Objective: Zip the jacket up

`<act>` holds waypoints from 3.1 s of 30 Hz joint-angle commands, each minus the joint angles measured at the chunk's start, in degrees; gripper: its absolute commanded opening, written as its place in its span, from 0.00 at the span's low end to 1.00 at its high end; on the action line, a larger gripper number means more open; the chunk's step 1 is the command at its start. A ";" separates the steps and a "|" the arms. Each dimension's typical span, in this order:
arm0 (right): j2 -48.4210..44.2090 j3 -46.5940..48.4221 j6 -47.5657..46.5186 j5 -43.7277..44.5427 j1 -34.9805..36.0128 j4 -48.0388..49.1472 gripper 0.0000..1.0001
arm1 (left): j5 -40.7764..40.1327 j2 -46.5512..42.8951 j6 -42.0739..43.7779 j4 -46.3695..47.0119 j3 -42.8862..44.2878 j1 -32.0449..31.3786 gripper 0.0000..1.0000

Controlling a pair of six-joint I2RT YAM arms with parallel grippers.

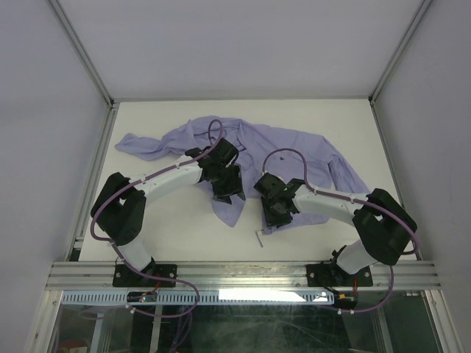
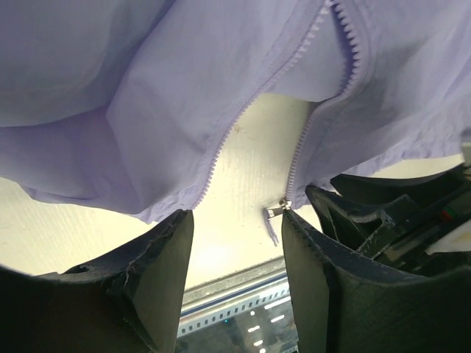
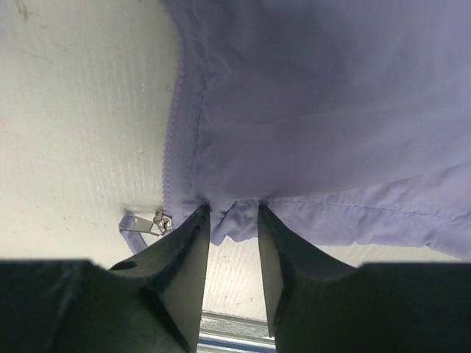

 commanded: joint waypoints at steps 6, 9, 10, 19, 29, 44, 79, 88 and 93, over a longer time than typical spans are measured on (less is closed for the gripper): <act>-1.82 -3.96 -0.51 1.22 0.39 12.25 0.00 | 3.44 -1.71 0.41 1.64 5.21 0.72 0.53; -6.77 -4.23 -1.04 1.10 0.30 15.28 0.00 | 5.54 -2.01 -0.42 3.80 4.94 0.79 0.53; -8.56 -4.61 -1.08 1.01 0.23 16.56 0.00 | 6.24 -2.17 -0.80 4.71 4.75 0.76 0.53; -23.46 -12.39 -0.64 -6.93 -4.84 31.66 0.00 | 16.18 -1.75 -4.65 17.09 -0.61 1.33 0.58; -28.71 -16.79 0.76 -7.63 -5.59 34.10 0.00 | 24.74 1.89 -8.03 24.80 -2.57 1.32 0.60; -32.85 -19.41 1.94 -6.74 -5.86 34.29 0.00 | 28.77 4.44 -8.98 30.48 -4.49 1.07 0.55; -42.18 -30.73 7.17 -14.61 -6.28 50.54 0.52 | 28.27 -7.67 -18.28 52.96 -19.08 1.12 0.00; -41.64 -35.71 7.58 -16.67 -8.42 63.73 0.58 | 29.04 -9.63 -24.27 59.95 -23.24 1.10 0.00; -43.14 -37.93 7.59 -15.35 -9.20 66.74 0.64 | 29.14 -9.97 -25.14 60.41 -23.81 1.13 0.00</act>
